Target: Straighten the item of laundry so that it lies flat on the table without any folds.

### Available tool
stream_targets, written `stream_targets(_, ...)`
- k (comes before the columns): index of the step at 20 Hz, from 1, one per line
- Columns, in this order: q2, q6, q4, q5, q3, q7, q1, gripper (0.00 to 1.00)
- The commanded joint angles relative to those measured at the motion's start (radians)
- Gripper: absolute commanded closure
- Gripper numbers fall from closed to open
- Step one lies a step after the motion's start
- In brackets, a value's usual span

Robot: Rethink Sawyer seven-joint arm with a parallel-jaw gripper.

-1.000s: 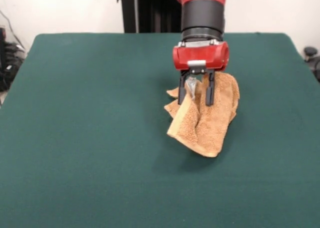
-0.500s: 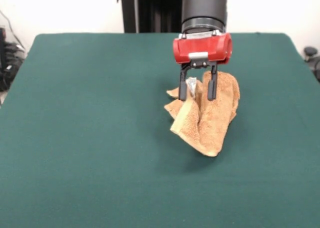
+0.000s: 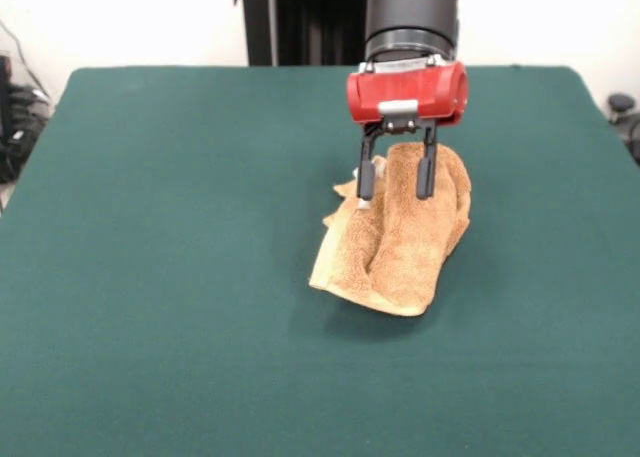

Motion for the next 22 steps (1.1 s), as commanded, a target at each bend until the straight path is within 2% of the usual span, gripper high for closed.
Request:
stream_targets(1,0.063,0.031,0.017,0.035,0.07,0.232,0.017,0.0)
stream_targets(5,0.118,0.001,-0.032,-0.041,0.098,0.233,-0.011,0.0)
stream_targets(12,0.222,0.023,-0.127,-0.236,0.197,0.262,-0.11,0.0)
stream_targets(18,0.261,0.039,-0.144,-0.294,0.263,0.274,-0.168,0.0)
stream_targets(22,0.277,0.052,-0.135,-0.276,0.281,0.269,-0.191,0.0)
